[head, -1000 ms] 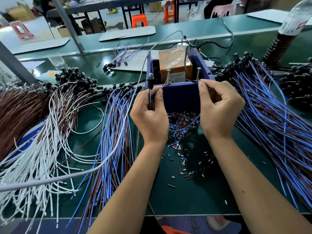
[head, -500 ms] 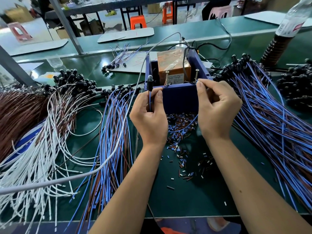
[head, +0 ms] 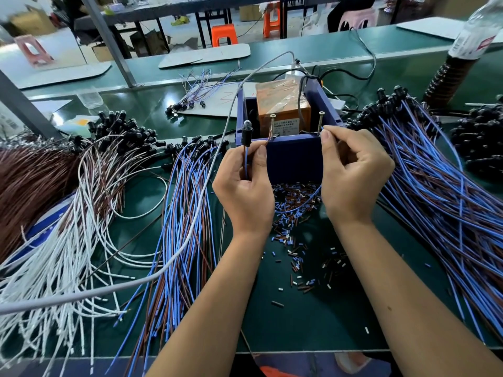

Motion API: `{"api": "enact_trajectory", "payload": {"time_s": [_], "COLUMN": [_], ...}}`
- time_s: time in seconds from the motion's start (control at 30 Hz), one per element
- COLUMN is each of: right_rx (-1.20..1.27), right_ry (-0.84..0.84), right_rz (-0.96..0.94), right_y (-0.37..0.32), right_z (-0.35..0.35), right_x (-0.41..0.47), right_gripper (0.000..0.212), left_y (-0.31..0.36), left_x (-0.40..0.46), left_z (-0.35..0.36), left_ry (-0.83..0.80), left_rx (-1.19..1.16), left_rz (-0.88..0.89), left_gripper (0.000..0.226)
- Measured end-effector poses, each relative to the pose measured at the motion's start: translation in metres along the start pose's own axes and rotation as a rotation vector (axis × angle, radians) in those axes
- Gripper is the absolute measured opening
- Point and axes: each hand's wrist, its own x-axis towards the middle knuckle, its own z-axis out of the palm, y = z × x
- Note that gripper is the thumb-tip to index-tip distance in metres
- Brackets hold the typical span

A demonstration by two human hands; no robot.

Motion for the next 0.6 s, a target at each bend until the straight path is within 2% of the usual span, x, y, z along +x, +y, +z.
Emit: {"api": "enact_trajectory", "payload": {"time_s": [0.33,0.6], "right_rx": [0.002,-0.05], "right_ry": [0.012,-0.011], "right_rz": [-0.022,-0.068], "right_y": [0.0022,-0.0006], "right_z": [-0.0041,-0.0013], "right_x": [0.0004,0.0006], "right_gripper": [0.015,0.015], "left_y": [0.0044,-0.0006], "left_x": [-0.0012,0.0001], "left_z": [0.002,0.0036], "left_ry": [0.044,0.035], "left_rx": [-0.041,0.043], "left_rz": [-0.029,0.056], "left_gripper": [0.01,0.012]}}
